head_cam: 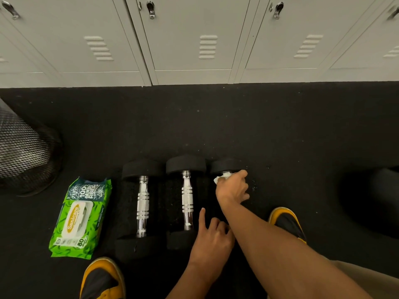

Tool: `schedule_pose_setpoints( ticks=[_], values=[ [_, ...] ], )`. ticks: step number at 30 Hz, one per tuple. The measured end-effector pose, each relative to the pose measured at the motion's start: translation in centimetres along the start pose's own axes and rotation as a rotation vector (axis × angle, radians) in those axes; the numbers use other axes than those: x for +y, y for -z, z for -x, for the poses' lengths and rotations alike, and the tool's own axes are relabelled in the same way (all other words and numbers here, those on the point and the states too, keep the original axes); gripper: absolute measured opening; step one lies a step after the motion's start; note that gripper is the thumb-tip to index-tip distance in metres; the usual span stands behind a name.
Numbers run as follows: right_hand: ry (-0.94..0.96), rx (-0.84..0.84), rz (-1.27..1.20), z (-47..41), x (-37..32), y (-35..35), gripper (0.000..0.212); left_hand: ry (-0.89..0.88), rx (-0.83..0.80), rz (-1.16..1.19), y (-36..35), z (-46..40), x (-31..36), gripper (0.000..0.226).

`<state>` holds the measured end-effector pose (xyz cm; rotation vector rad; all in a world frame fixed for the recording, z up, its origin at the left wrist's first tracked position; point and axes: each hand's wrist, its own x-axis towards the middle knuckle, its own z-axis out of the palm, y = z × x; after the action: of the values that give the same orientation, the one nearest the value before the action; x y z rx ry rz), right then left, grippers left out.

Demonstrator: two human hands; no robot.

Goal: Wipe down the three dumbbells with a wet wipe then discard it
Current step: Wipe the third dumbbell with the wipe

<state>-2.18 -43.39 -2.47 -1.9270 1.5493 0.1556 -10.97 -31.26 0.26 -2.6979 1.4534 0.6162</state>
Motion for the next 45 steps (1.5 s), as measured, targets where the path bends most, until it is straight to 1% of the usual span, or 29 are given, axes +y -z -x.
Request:
schedule_pose_setpoints(
  ticks=[3, 7, 12, 15, 18, 19, 22, 24, 26, 30, 36, 39, 41, 43, 45],
  values=[
    [-0.008, -0.019, -0.067, -0.7, 0.5, 0.1, 0.046, 0.003, 0.013, 0.015, 0.1, -0.3, 0.3, 0.057],
    [0.058, -0.133, -0.191, -1.8, 2.2, 1.1, 0.039, 0.021, 0.054, 0.054, -0.2, -0.4, 0.3, 0.06],
    [0.066, -0.26, -0.32, -3.6, 3.4, 1.6, 0.041, 0.026, 0.056, 0.064, -0.3, -0.4, 0.3, 0.06],
    [-0.029, -0.371, -0.451, -4.7, 4.2, 1.1, 0.04, 0.043, 0.039, 0.091, -0.3, -0.1, 0.1, 0.063],
    [-0.168, -0.555, -0.631, -5.9, 4.8, 0.7, 0.044, 0.054, 0.028, 0.089, -0.4, 0.2, -0.3, 0.066],
    [-0.191, -0.611, -0.681, -6.2, 5.0, 0.6, 0.041, 0.057, 0.032, 0.093, -0.4, 0.2, -0.4, 0.065],
    [-0.238, -0.738, -0.789, -6.6, 5.4, 0.5, 0.025, 0.059, 0.059, 0.113, -0.6, 0.4, -0.6, 0.061],
    [-0.255, -0.819, -0.836, -6.6, 5.6, 0.4, 0.024, 0.067, 0.051, 0.108, -0.6, 0.5, -0.7, 0.061],
    [-0.26, -0.875, -0.842, -6.7, 5.7, 0.4, 0.027, 0.067, 0.044, 0.086, -0.6, 0.6, -0.8, 0.061],
    [-0.257, -0.941, -0.775, -7.0, 5.6, 1.0, 0.03, 0.06, 0.048, 0.078, -0.6, 0.5, -0.8, 0.059],
    [-0.198, -0.881, -0.685, -6.6, 6.2, 1.1, 0.029, 0.068, 0.056, 0.072, -0.6, 0.6, -0.7, 0.06],
    [-0.155, -0.864, -0.593, -6.1, 6.3, 1.5, 0.03, 0.08, 0.031, 0.069, -0.8, 0.7, -0.9, 0.059],
    [-0.135, -0.866, -0.525, -5.7, 6.5, 1.9, 0.029, 0.081, 0.006, 0.074, -0.7, 0.7, -1.1, 0.063],
    [-0.12, -0.873, -0.496, -5.2, 6.8, 2.3, 0.027, 0.081, -0.023, 0.075, -0.6, 0.7, -1.1, 0.067],
    [-0.117, -0.879, -0.474, -4.9, 7.2, 2.5, 0.027, 0.083, -0.031, 0.072, -0.6, 0.7, -1.0, 0.065]
  ],
)
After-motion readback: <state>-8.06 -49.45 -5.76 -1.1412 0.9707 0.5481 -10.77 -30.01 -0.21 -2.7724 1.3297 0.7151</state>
